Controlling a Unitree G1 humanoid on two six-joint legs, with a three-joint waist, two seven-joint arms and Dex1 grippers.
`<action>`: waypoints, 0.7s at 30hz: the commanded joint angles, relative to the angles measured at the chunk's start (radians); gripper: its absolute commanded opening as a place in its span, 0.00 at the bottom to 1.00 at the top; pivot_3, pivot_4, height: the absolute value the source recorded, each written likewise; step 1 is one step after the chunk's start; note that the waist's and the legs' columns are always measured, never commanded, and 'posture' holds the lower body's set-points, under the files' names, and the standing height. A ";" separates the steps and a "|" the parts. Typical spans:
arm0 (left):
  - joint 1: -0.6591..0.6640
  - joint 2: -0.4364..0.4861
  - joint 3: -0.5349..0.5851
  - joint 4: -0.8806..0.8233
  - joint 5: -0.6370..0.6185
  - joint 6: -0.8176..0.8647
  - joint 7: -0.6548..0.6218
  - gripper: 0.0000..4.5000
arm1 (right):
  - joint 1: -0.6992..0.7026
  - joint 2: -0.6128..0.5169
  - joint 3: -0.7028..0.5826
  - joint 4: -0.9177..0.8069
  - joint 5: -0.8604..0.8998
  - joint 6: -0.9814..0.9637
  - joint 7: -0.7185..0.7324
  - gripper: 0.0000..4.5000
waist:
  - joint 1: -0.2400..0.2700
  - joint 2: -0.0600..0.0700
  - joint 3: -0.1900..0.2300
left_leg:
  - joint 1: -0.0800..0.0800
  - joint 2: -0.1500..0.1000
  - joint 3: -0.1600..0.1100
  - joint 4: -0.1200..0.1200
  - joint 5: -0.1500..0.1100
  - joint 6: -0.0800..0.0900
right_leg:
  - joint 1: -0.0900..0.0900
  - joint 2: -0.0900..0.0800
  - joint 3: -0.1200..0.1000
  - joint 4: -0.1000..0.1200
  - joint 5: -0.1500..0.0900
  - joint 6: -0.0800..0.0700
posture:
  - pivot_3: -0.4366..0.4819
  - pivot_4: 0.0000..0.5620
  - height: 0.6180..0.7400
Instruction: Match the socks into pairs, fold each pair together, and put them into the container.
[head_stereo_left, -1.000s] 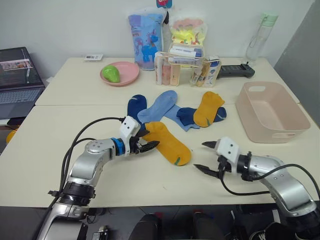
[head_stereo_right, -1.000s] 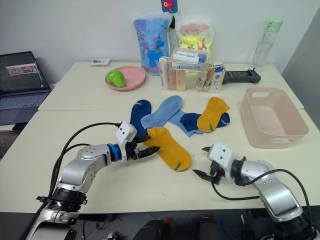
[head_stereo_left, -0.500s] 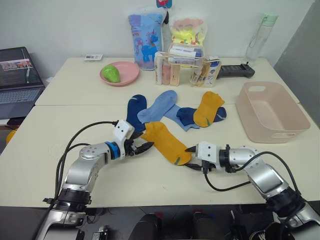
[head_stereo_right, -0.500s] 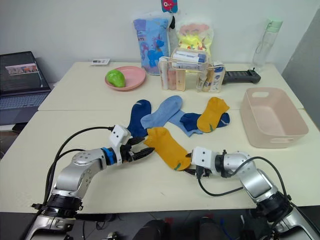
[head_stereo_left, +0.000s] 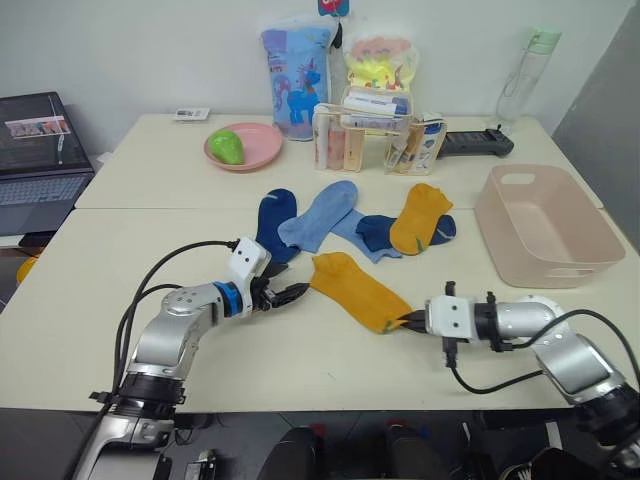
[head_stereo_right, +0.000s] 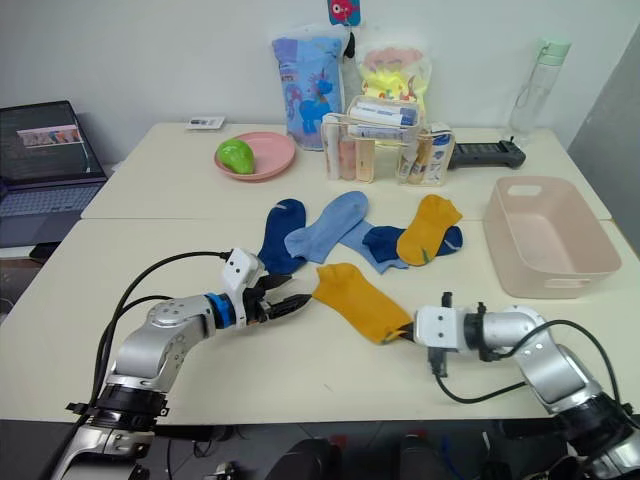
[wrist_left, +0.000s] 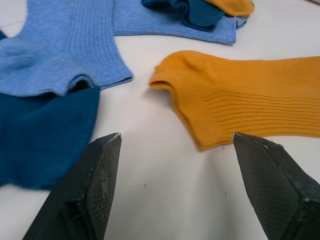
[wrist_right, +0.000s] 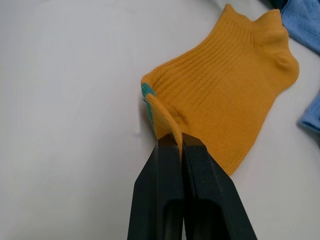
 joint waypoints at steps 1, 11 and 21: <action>-0.051 -0.035 -0.025 0.023 0.014 -0.031 -0.008 0.82 | 0.028 -0.029 -0.055 -0.022 0.037 -0.044 0.023 0.01 | 0.000 0.000 0.000 | 0.000 0.000 0.000 0.000 0.000 0.000 | 0.000 0.000 0.000 0.000 0.000 0.000 | 0.48 0.27 1.00; -0.131 -0.128 -0.104 0.184 0.108 -0.118 0.002 0.54 | 0.057 0.015 -0.062 -0.131 0.091 0.077 0.008 0.00 | 0.000 0.000 0.000 | 0.000 0.000 0.000 0.000 0.000 0.000 | 0.000 0.000 0.000 0.000 0.000 0.000 | 0.48 0.27 1.00; -0.152 -0.145 -0.087 0.213 0.115 -0.144 -0.015 0.01 | 0.092 0.024 -0.074 -0.172 0.085 0.109 -0.009 0.00 | 0.004 0.000 0.000 | 0.000 0.000 0.000 0.000 0.000 0.000 | 0.000 0.000 0.000 0.000 0.000 0.000 | 0.48 0.27 1.00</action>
